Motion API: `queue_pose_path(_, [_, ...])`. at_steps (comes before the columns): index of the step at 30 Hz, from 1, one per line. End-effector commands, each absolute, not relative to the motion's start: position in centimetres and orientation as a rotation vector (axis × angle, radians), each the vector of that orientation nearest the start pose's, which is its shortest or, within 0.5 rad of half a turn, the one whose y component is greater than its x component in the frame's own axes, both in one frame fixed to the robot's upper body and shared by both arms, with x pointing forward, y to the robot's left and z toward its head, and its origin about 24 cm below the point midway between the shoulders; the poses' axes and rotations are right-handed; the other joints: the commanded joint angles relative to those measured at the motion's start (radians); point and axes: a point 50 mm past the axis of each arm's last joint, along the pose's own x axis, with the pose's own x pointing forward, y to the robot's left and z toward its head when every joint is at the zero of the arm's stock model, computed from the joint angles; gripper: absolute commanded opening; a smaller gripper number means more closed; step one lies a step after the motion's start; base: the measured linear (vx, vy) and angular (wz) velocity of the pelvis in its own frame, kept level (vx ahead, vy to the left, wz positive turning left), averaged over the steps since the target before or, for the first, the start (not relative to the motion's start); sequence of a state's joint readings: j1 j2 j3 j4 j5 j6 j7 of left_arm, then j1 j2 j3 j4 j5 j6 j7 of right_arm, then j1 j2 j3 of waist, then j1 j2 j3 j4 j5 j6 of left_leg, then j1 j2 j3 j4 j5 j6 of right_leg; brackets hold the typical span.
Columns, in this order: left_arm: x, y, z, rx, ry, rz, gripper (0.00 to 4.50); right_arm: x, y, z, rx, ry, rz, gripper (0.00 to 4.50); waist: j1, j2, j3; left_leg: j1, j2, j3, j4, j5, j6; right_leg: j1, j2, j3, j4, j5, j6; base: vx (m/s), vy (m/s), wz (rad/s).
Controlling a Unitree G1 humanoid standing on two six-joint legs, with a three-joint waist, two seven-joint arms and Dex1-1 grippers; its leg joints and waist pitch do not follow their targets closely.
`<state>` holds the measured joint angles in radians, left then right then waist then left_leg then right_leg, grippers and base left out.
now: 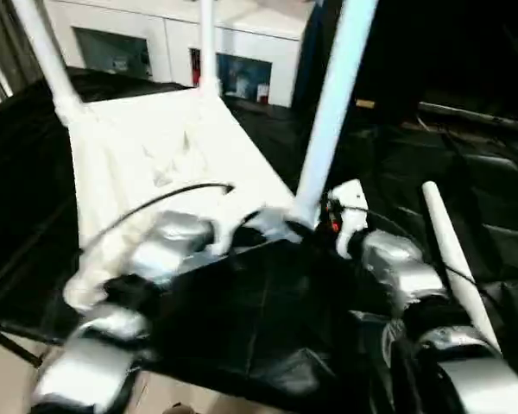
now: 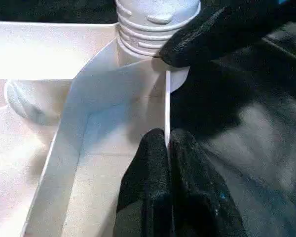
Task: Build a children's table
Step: Rotate leg to tighten
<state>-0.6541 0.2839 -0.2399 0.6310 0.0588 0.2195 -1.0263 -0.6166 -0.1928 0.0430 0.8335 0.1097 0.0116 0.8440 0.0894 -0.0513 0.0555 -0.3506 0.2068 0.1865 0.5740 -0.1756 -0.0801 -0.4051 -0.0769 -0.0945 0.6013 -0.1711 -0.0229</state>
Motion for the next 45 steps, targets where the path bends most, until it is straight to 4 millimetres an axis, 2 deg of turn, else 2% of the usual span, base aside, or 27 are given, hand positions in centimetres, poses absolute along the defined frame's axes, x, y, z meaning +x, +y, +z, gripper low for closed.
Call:
queue_pose_path(1, [32.6,10.7,6.2,0.274,0.394,-1.266,0.0,33.4,-12.2,4.0,-0.027,0.275,0.99,3.93,0.003,-0.007,-0.063,0.004,0.034,-0.01,-0.061,-0.199,0.058,0.051,-0.08,0.057,-0.074,-0.295,-0.183,0.0,0.0,0.0])
queue_pose_path(5, [31.7,11.8,6.7,0.234,0.406,-1.361,0.0,33.0,-12.8,4.4,-0.019,0.276,1.071,3.93,0.007,-0.006,-0.064,0.004,0.037,-0.008,-0.061,-0.188,0.054,0.053,-0.08,0.058,-0.066,-0.26,-0.201,0.0,0.0,0.0])
queue_pose_path(10, [31.4,12.5,6.8,0.234,0.422,-1.369,0.0,32.4,-13.0,4.1,-0.014,0.3,1.134,3.51,0.015,-0.006,-0.063,0.003,0.035,-0.006,-0.061,-0.175,0.053,0.051,-0.078,0.057,-0.067,-0.257,-0.197,0.0,0.0,0.0])
queue_pose_path(13, [31.5,12.5,6.8,0.234,0.424,-1.368,0.0,32.4,-12.9,4.0,-0.019,0.305,1.132,3.27,0.018,-0.007,-0.064,0.003,0.034,-0.007,-0.06,-0.173,0.044,0.052,-0.08,0.058,-0.069,-0.279,-0.184,0.0,0.0,0.0])
queue_pose_path(19, [31.5,12.5,6.9,0.232,0.424,-1.358,0.0,32.2,-12.8,3.8,-0.014,0.312,1.137,2.89,0.018,-0.006,-0.065,0.003,0.033,-0.007,-0.06,-0.166,0.043,0.052,-0.079,0.058,-0.067,-0.265,-0.185,0.0,0.0,0.0])
queue_pose_path(23, [32.1,12.1,6.5,0.243,0.428,-1.271,0.0,32.4,-12.7,3.0,-0.004,0.334,1.034,2.81,0.017,-0.007,-0.064,0.004,0.032,-0.008,-0.061,-0.175,0.038,0.051,-0.079,0.058,-0.07,-0.285,-0.18,0.0,0.0,0.0])
queue_pose_path(25, [32.7,11.8,6.2,0.248,0.436,-1.201,0.0,32.7,-12.6,2.4,-0.002,0.357,0.946,2.81,0.014,-0.008,-0.063,0.004,0.032,-0.009,-0.062,-0.18,0.026,0.051,-0.081,0.058,-0.073,-0.31,-0.17,0.0,0.0,0.0])
queue_pose_path(26, [33.2,11.4,6.0,0.249,0.437,-1.136,0.0,33.1,-12.5,1.9,0.005,0.374,0.845,2.8,0.01,-0.01,-0.061,0.005,0.03,-0.008,-0.063,-0.181,0.019,0.047,-0.077,0.058,-0.075,-0.321,-0.164,0.0,0.0,0.0])
queue_pose_path(28, [33.5,11.1,6.0,0.251,0.436,-1.091,0.0,33.2,-12.4,1.7,0.016,0.381,0.785,2.79,0.01,-0.009,-0.062,0.008,0.03,-0.011,-0.063,-0.198,0.011,0.049,-0.081,0.057,-0.077,-0.349,-0.159,0.0,0.0,0.0])
queue_pose_path(30, [34.0,10.5,5.9,0.25,0.433,-1.034,0.0,33.6,-12.2,1.4,0.043,0.388,0.691,2.79,0.008,-0.01,-0.062,0.007,0.028,-0.01,-0.061,-0.205,0.015,0.048,-0.082,0.058,-0.082,-0.374,-0.145,0.0,0.0,0.0])
queue_pose_path(31, [34.5,9.7,5.9,0.248,0.427,-0.976,0.0,33.9,-11.8,1.3,0.072,0.388,0.594,2.79,0.009,-0.011,-0.063,0.006,0.028,-0.01,-0.061,-0.198,0.018,0.049,-0.082,0.058,-0.082,-0.37,-0.143,0.0,0.0,0.0])
queue_pose_path(32, [34.5,9.7,5.9,0.248,0.427,-0.976,0.0,33.9,-11.8,1.3,0.072,0.388,0.594,2.79,0.007,-0.009,-0.063,0.01,0.028,-0.009,-0.062,-0.194,0.013,0.043,-0.079,0.058,-0.083,-0.364,-0.145,0.0,0.0,0.0])
queue_pose_path(33, [34.8,9.1,5.9,0.247,0.423,-0.942,0.0,34.1,-11.6,1.2,0.09,0.391,0.531,2.79,0.007,-0.008,-0.064,0.007,0.027,-0.01,-0.062,-0.191,0.012,0.049,-0.079,0.057,-0.08,-0.356,-0.146,0.0,0.0,0.0])
queue_pose_path(35, [35.2,7.8,6.0,0.257,0.414,-0.892,0.0,34.4,-10.5,1.2,0.105,0.392,0.464,2.79,0.007,-0.006,-0.064,0.009,0.029,-0.009,-0.062,-0.196,0.012,0.044,-0.078,0.058,-0.081,-0.34,-0.146,0.0,0.0,0.0])
queue_pose_path(37, [35.3,7.0,6.1,0.265,0.404,-0.871,0.0,34.5,-9.7,1.4,0.111,0.388,0.449,2.79,0.008,-0.005,-0.068,0.01,0.028,-0.009,-0.061,-0.181,0.01,0.047,-0.077,0.058,-0.074,-0.29,-0.157,0.0,0.0,0.0])
queue_pose_path(39, [35.4,6.5,6.1,0.272,0.398,-0.865,0.0,34.6,-9.1,1.5,0.103,0.377,0.447,2.79,0.012,-0.005,-0.069,0.006,0.027,-0.007,-0.059,-0.163,0.024,0.051,-0.077,0.059,-0.069,-0.234,-0.168,0.0,0.0,0.0])
queue_pose_path(41, [35.4,6.2,6.2,0.28,0.392,-0.866,0.0,34.7,-8.8,1.8,0.103,0.357,0.463,2.79,0.014,-0.006,-0.069,0.003,0.025,-0.006,-0.059,-0.157,0.033,0.053,-0.077,0.058,-0.068,-0.225,-0.168,0.0,0.0,0.0])
queue_pose_path(42, [35.4,6.1,6.3,0.287,0.388,-0.876,0.0,34.8,-8.6,2.0,0.102,0.339,0.473,3.34,0.015,-0.006,-0.069,0.003,0.026,-0.006,-0.059,-0.159,0.036,0.053,-0.078,0.058,-0.069,-0.229,-0.168,0.0,0.0,0.0])
queue_pose_path(45, [35.3,6.1,6.3,0.286,0.379,-0.897,0.0,34.8,-8.6,2.5,0.097,0.308,0.513,3.53,0.015,-0.007,-0.068,0.0,0.026,-0.006,-0.059,-0.162,0.038,0.054,-0.077,0.057,-0.071,-0.25,-0.16,0.0,0.0,0.0])
